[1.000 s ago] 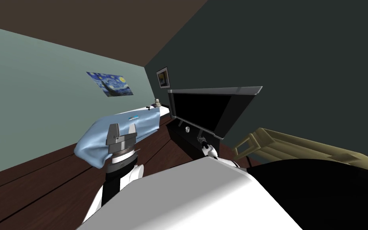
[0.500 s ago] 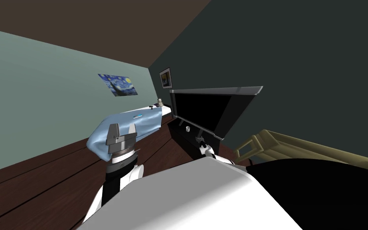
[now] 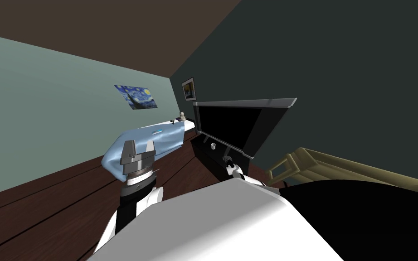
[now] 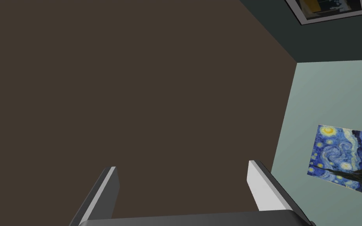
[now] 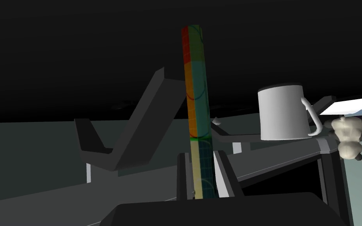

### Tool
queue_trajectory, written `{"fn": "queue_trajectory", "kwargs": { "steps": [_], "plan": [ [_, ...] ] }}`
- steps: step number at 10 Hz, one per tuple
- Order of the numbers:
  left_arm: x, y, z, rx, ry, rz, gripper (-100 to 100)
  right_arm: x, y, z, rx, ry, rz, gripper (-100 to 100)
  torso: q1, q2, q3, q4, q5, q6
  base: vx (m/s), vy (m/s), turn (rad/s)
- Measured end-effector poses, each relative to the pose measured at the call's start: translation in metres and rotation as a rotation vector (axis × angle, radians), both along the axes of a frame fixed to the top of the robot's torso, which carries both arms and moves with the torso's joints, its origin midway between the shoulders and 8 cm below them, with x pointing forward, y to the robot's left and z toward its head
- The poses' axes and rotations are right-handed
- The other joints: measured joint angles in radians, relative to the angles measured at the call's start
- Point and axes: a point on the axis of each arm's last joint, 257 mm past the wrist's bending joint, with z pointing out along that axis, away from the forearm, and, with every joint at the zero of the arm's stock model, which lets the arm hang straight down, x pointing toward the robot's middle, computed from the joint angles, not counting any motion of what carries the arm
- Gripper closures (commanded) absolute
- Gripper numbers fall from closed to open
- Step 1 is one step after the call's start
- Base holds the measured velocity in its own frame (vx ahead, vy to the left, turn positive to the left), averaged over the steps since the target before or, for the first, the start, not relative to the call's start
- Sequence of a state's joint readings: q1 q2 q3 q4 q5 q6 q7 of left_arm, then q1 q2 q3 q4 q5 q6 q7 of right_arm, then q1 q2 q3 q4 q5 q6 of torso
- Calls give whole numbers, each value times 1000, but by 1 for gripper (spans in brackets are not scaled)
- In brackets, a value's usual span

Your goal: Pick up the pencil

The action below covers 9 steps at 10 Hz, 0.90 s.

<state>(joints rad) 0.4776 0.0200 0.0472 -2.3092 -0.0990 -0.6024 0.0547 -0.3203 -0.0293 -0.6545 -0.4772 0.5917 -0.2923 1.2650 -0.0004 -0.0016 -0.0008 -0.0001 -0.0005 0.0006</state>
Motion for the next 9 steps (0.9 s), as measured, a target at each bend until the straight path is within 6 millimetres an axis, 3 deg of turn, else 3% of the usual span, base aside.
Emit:
{"fn": "queue_trajectory", "kwargs": {
  "steps": [1,2,3,7,9],
  "plan": [
    [0,0,0,0,0,0,0,0,0,0,0,0,0,100,0,0,0,0,0,0,0,0,0],
    [0,0,0,0,0,0,0,0,0,0,-1,0,0,0,-1,0,0,0,0,0,0,0,0],
    [0,0,0,0,0,0,0,0,0,0,0,0,0,100,-1,0,0,0,0,0,42,43,-183],
    [0,0,0,0,0,0,0,-12,-37,7,-42,-14,2,100,5,-4,-2,-1,2,1,74,71,-143],
    [0,0,0,0,0,0,0,-14,-40,10,-45,-20,19,100,3,-3,-1,0,1,-1,45,26,-58]
  ]
}}
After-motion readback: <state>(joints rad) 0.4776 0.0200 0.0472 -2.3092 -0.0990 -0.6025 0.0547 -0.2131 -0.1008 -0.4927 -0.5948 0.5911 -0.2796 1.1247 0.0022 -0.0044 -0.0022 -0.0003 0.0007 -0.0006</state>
